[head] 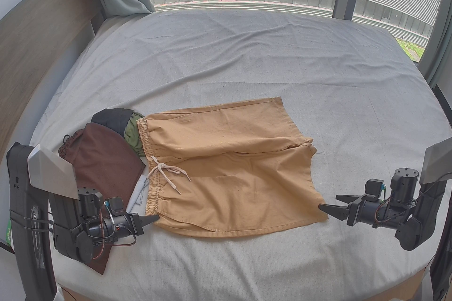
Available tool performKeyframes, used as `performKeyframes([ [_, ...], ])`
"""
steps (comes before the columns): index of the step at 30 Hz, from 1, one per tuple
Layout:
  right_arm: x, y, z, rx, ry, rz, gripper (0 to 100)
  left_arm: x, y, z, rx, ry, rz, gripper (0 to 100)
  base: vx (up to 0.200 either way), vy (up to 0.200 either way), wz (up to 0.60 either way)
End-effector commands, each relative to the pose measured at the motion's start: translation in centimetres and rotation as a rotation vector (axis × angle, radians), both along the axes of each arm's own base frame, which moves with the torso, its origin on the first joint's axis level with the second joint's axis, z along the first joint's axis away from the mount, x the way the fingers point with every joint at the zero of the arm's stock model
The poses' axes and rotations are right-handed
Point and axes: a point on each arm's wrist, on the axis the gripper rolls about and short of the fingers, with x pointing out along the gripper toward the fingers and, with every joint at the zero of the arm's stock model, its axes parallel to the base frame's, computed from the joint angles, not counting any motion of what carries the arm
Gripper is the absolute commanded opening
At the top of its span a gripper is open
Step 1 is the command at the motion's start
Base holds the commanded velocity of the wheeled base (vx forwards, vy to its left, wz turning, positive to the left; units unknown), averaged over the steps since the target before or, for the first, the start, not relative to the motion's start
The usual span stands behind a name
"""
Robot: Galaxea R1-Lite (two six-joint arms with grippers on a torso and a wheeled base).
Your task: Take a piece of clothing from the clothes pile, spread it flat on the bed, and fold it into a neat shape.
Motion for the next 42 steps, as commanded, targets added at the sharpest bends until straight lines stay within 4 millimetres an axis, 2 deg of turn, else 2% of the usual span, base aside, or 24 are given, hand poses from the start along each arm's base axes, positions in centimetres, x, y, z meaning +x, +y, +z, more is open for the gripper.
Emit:
performKeyframes([
  [1,0.0,-0.4,-1.8,-0.024,0.052,-0.006,100,0.1,0.0,0.1,0.001,-0.007,0.001,0,0.0,0.0,0.0],
  [19,0.9,-0.2,-4.6,-0.034,0.121,0.005,100,0.1,0.0,0.1,0.001,-0.007,-0.001,0,0.0,0.0,0.0],
  [31,1.7,0.3,-5.8,-0.032,0.134,0.013,100,0.1,0.0,0.2,0.001,-0.01,-0.001,0,0.0,0.0,0.0],
  [39,2.1,0.4,-5.7,-0.03,0.118,0.016,100,0.0,-0.1,0.2,0.001,-0.01,-0.003,0,0.0,0.0,0.0],
  [40,2.3,0.4,-5.7,-0.029,0.111,0.016,0,0.0,-0.1,0.2,0.002,-0.008,-0.003,0,0.0,0.0,0.0],
  [42,2.3,0.4,-5.7,-0.03,0.111,0.014,0,0.1,-0.1,0.2,0.001,-0.01,-0.003,0,0.0,0.0,0.0],
])
